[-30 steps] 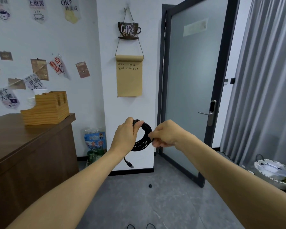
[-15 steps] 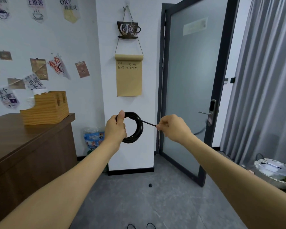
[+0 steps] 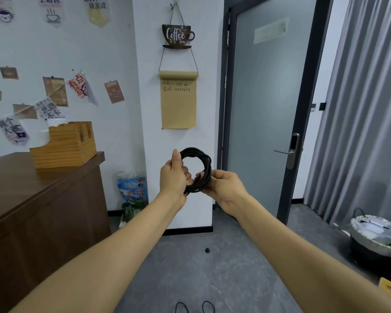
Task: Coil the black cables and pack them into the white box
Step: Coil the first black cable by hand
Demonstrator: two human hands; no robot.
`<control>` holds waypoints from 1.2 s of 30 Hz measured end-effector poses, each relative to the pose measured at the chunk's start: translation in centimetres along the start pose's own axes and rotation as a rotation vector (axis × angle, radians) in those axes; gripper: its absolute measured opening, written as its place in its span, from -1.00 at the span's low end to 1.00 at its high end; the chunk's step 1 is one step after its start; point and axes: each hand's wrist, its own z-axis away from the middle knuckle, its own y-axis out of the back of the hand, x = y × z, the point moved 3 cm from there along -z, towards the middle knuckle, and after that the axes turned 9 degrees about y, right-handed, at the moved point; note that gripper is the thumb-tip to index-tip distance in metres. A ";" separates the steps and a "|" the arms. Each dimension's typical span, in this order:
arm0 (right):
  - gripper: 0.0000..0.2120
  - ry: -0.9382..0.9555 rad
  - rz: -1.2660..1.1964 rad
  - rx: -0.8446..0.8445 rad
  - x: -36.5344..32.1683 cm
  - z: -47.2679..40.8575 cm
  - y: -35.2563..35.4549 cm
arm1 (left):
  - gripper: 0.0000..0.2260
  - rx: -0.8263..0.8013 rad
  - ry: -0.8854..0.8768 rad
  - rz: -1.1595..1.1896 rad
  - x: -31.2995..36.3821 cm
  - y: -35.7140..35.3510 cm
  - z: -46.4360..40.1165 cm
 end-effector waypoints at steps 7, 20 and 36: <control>-0.73 -0.194 -0.253 -0.152 -0.6 0.8 0.2 | -0.67 0.124 -0.119 -0.196 0.0 0.3 -0.2; -0.85 -0.114 -0.128 0.066 0.4 0.7 -0.1 | -0.66 0.112 -0.221 -0.307 -1.0 -0.3 -0.4; -0.82 0.073 -0.018 -0.083 -2.4 2.0 0.0 | -0.67 0.119 -0.480 -0.535 0.3 -1.3 1.1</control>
